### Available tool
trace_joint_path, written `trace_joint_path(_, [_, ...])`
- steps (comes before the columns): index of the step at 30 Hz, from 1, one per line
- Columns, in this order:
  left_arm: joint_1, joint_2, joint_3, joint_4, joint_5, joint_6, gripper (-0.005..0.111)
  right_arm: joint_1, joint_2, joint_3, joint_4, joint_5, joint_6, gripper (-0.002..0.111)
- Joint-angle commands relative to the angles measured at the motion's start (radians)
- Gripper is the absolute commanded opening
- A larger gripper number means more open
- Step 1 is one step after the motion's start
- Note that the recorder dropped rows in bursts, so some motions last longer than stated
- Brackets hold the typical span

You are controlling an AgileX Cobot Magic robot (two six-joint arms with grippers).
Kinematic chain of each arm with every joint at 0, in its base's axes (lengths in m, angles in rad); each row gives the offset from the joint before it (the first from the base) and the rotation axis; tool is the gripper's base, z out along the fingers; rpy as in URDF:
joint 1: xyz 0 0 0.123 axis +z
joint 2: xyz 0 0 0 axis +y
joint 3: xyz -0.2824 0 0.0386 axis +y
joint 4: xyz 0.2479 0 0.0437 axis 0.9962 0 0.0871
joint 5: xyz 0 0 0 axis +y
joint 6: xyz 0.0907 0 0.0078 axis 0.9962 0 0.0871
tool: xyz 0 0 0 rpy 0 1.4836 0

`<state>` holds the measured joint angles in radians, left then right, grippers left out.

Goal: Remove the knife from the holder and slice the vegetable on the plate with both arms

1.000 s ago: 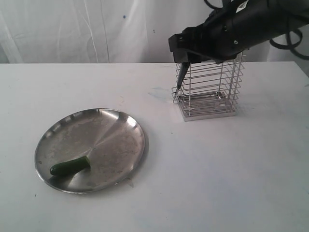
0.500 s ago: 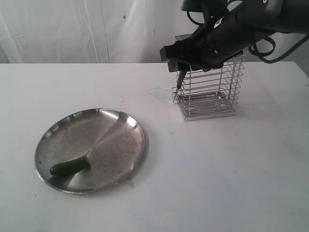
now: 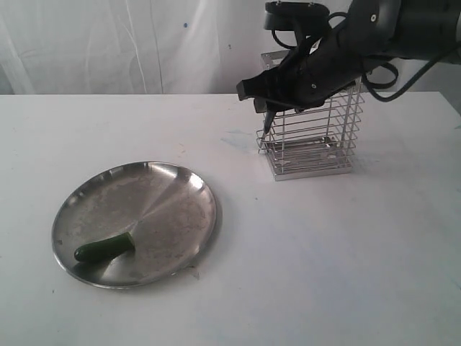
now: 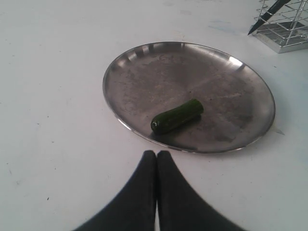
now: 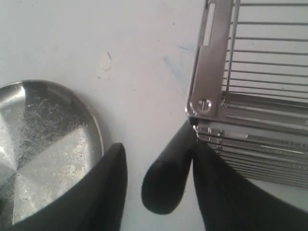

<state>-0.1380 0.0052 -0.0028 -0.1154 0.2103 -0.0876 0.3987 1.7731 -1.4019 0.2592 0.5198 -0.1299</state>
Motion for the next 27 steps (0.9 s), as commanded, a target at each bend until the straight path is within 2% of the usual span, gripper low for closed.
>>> trace_joint_path(1, [-0.004, -0.005, 0.003, -0.004, 0.0, -0.002, 0.0, -0.001, -0.001, -0.006, -0.028, -0.027, 0.003, 0.034])
trace_joint_path(8, [-0.004, -0.005, 0.003, -0.004, 0.0, -0.002, 0.0, -0.001, -0.012, -0.006, -0.032, -0.006, 0.003, 0.018])
trace_joint_path(10, [-0.004, -0.005, 0.003, -0.004, 0.0, -0.002, 0.0, -0.001, -0.037, -0.008, -0.032, -0.006, 0.0, 0.016])
trace_joint_path(23, [-0.004, -0.005, 0.003, -0.004, 0.0, -0.002, 0.0, -0.001, -0.287, -0.008, -0.079, 0.158, -0.004, 0.016])
trace_joint_path(27, [-0.004, -0.005, 0.003, -0.004, 0.0, -0.002, 0.0, 0.002, -0.406, 0.044, -0.079, 0.165, -0.004, 0.016])
